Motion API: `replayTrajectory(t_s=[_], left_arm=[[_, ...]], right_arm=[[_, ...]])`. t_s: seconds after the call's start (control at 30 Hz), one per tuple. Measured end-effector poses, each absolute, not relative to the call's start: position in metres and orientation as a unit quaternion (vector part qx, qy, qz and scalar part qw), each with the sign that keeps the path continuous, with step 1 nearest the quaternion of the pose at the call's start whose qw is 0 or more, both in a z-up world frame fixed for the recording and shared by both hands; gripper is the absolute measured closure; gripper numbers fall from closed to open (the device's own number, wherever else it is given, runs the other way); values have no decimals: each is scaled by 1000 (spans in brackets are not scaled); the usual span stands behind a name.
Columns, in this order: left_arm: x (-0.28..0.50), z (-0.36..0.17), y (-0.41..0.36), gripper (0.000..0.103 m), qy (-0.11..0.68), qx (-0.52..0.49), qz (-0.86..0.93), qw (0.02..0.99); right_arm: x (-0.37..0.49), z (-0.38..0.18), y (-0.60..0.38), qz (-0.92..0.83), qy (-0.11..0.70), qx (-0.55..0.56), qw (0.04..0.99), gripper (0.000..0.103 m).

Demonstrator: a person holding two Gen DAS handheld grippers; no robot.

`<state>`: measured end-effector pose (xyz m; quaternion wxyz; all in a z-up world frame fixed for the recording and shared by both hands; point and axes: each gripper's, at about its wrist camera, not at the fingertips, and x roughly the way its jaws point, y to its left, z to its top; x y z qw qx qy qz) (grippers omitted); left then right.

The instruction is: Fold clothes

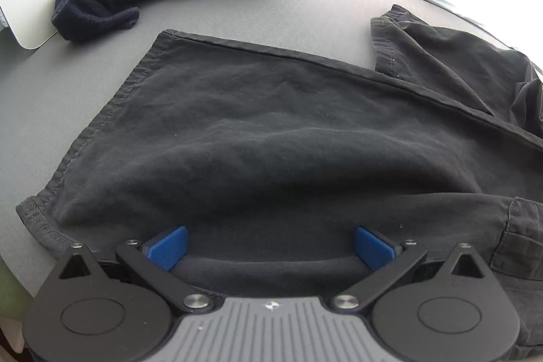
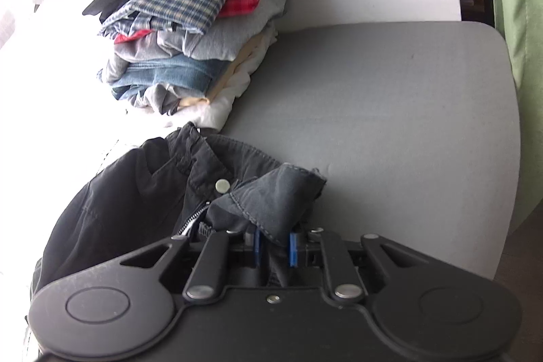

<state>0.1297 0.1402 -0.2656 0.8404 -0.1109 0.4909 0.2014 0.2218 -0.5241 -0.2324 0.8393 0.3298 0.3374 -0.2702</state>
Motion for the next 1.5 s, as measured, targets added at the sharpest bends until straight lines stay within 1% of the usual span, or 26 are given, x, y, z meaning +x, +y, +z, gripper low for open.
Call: replayTrajectory(t_s=[0.13,0.2,0.23,0.27,0.3,0.37,0.4,0.43,0.47,0.5,0.57,0.73,0.9,1.07,1.13,1.27,1.4,1.47,1.5], left_arm=[[129,-265,140,0,491,-110,202,840],[129,-265,140,0,493,-109,203,839],[129,-265,140,0,493,-109,203,839],[129,-264,140,0,494,-109,204,838],[129,-264,140,0,493,-109,204,838],[129,-265,139,0,491,-107,205,840],[128,-265,139,0,490,-106,205,841],[128,-265,138,0,489,-105,205,841],[128,-265,139,0,489,-104,204,842],[128,-265,140,0,490,-102,201,842],[129,-265,141,0,492,-100,196,842],[136,-264,143,0,508,-101,189,834],[144,-263,148,0,532,-99,174,823],[155,-260,157,0,552,-104,150,813],[155,-255,165,0,536,-131,145,821],[166,-234,184,0,472,-189,142,849],[199,-214,197,1,413,-231,117,873],[225,-211,201,7,396,-258,83,877],[240,-212,200,11,396,-264,66,877]], right_arm=[[226,-240,-528,-286,372,275,839,87],[228,-244,-530,-293,389,248,838,79],[233,-242,-524,-300,407,212,836,74],[238,-239,-516,-305,420,171,837,62],[243,-236,-506,-309,427,125,841,53],[246,-223,-489,-313,427,53,847,47],[246,-215,-480,-318,418,28,851,37],[245,-207,-471,-325,407,6,854,29],[245,-199,-459,-328,390,-14,860,11],[244,-190,-448,-331,372,-34,866,2],[245,-176,-420,-311,332,-68,888,1],[266,-178,-364,-164,321,-67,930,0],[291,-222,-318,-56,355,-43,932,0],[296,-238,-312,-47,350,-28,935,0],[298,-243,-310,-44,348,-22,936,0],[301,-255,-307,-38,344,-9,938,0],[305,-266,-303,-32,339,3,940,0],[307,-272,-301,-30,337,9,941,0],[307,-275,-300,-28,335,12,942,0]])
